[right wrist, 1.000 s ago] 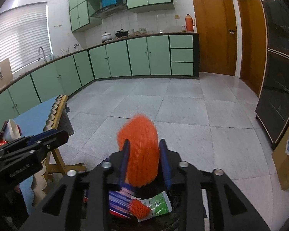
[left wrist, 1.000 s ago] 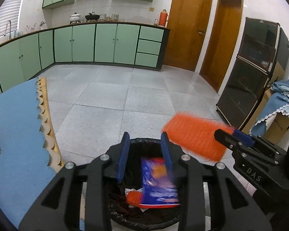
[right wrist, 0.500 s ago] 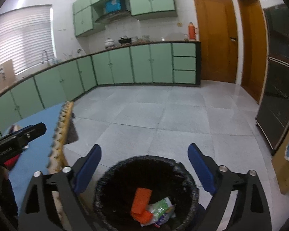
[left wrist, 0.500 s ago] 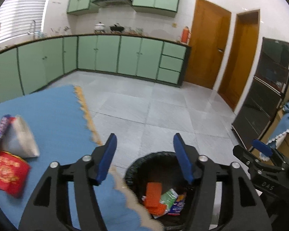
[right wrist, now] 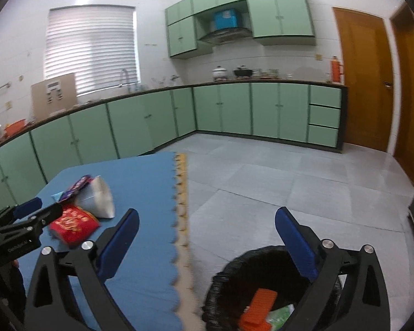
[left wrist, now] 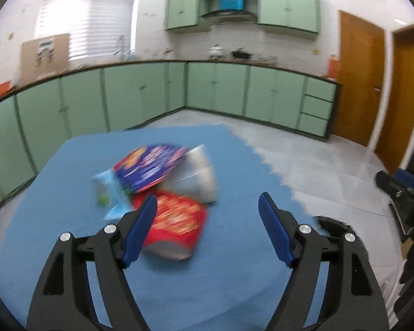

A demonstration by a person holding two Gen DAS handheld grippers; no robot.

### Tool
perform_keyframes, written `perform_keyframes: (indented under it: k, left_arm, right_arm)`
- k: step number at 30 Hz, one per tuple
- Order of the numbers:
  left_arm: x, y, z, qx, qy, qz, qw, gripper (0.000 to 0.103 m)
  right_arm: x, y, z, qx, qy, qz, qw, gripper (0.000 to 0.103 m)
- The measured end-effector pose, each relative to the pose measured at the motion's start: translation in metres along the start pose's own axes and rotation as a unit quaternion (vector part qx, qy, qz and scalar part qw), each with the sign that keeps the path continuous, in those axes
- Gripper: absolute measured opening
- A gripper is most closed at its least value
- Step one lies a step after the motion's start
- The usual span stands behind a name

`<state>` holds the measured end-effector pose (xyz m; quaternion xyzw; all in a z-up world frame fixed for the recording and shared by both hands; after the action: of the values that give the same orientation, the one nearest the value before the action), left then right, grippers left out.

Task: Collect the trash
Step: 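Return both tools to the table and reach the left tool to the red packet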

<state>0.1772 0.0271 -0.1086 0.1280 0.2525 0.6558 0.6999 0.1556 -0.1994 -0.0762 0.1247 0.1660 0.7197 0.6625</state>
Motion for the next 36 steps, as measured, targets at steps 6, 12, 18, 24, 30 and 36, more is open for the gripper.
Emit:
perform_keyframes:
  k: [6,12,18,24,30,36]
  left_arm:
    - [0.028,-0.021,-0.01,0.032,0.022,0.026,0.9989,0.075]
    - [0.034,-0.033,-0.016,0.051,0.032,0.024,0.9979,0.076]
    - [0.032,-0.045,-0.018,0.067,0.034,0.028,0.9968,0.075]
    - [0.028,-0.055,-0.016,0.081,0.034,0.027,0.9958,0.072]
    - [0.025,-0.06,-0.018,0.093,0.037,0.019,0.9948,0.058]
    - [0.016,-0.051,-0.019,0.085,0.035,0.014,0.9957,0.055]
  right_arm:
    - [0.026,-0.011,-0.002,0.007,0.019,0.018,1.0,0.097]
    - [0.039,-0.024,-0.008,0.018,0.024,0.027,0.999,0.097]
    - [0.045,-0.035,-0.014,0.025,0.03,0.034,0.999,0.097]
    - [0.044,-0.045,-0.023,0.039,0.025,0.039,0.998,0.097]
    - [0.034,-0.047,-0.026,0.041,0.017,0.038,0.998,0.097]
    - [0.033,-0.048,-0.024,0.042,0.013,0.039,0.998,0.097]
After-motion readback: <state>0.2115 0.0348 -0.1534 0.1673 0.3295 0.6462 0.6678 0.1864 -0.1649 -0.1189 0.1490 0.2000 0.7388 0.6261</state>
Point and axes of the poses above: each gripper's, at about its wrist camera, not at the fingertips, and y roughly against the way its jaws point, x to its left, z to its top, the point moved 2 cm from there along -y, roughly the way its jaws point, and after that the axes turned 9 degrees about y, right-handed, at the moved point
